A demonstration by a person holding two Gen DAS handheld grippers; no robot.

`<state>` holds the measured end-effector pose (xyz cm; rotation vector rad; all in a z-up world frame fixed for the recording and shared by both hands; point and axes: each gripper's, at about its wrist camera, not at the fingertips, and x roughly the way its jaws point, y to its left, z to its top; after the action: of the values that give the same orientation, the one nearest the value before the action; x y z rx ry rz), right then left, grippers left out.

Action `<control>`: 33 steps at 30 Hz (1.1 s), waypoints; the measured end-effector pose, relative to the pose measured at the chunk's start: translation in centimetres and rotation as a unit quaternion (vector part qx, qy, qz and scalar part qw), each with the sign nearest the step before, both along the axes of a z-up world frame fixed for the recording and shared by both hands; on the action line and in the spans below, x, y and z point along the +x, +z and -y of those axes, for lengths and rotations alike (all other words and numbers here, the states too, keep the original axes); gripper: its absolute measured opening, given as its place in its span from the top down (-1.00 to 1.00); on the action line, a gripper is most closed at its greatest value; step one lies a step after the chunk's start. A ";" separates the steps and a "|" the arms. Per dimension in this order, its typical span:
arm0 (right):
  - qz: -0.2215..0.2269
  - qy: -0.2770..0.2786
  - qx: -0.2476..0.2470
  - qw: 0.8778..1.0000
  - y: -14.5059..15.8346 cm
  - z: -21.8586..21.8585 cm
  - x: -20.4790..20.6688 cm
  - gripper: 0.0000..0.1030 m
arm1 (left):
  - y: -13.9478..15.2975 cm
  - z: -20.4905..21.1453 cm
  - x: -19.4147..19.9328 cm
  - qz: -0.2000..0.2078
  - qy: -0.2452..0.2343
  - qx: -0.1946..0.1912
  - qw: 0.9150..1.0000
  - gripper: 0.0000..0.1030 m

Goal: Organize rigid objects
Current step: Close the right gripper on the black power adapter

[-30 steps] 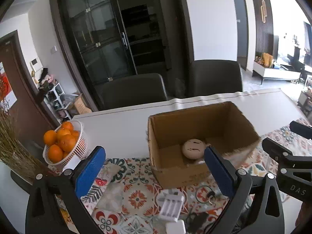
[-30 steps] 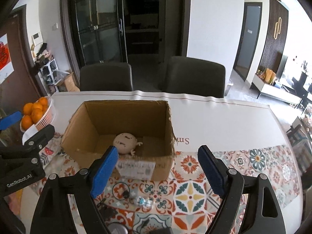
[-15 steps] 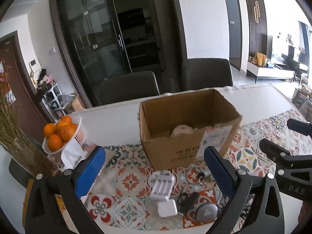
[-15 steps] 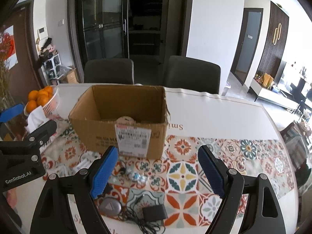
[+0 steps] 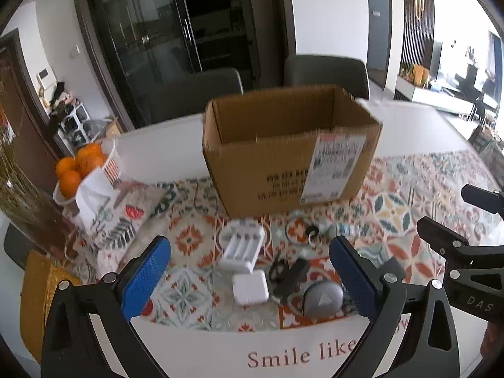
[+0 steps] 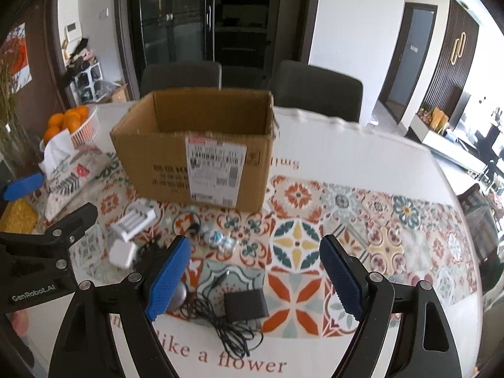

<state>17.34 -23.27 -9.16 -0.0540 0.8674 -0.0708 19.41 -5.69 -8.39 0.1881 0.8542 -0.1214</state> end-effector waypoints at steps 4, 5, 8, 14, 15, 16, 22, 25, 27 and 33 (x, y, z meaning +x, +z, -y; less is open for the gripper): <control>-0.023 0.007 0.001 1.000 -1.6 0.1 -0.3 -0.63 | -1.8 0.1 -0.4 -0.029 -0.002 -0.002 1.000 -0.99; -0.030 0.009 0.002 1.000 -2.1 0.1 -0.3 -0.63 | -2.2 0.2 -0.5 -0.036 -0.002 -0.003 0.999 -0.99; -0.046 0.012 0.002 0.999 -3.2 0.1 -0.5 -0.63 | -3.5 0.3 -0.6 -0.057 0.000 -0.005 0.998 -0.98; -0.076 0.022 0.012 0.997 -5.6 0.2 -0.5 -0.63 | -5.6 0.4 -0.6 -0.092 0.003 -0.003 0.996 -0.98; -0.080 0.024 0.013 0.996 -5.9 0.2 -0.5 -0.62 | -6.0 0.4 -0.6 -0.098 0.003 -0.003 0.995 -0.98; -0.086 0.026 0.015 0.996 -6.3 0.3 -0.4 -0.62 | -6.3 0.5 -0.6 -0.103 0.004 -0.003 0.995 -0.98; -0.116 0.032 0.019 0.993 -8.7 0.5 0.0 -0.58 | -8.4 0.5 -0.6 -0.137 0.010 -0.005 0.990 -0.98; -0.129 0.036 0.023 0.991 -9.8 0.5 0.2 -0.54 | -9.3 0.5 -0.6 -0.149 0.014 -0.005 0.989 -0.97; -0.136 0.040 0.023 0.990 -10.5 0.5 0.3 -0.53 | -9.8 0.5 -0.6 -0.156 0.017 -0.003 0.988 -0.97; -0.148 0.040 0.027 0.988 -12.4 0.7 1.0 -0.42 | -11.3 0.5 -0.5 -0.172 0.026 0.000 0.985 -0.96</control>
<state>18.36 -24.02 -21.61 -0.0492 1.1630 0.0382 18.89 -6.20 -19.65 0.1472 1.2029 -0.1062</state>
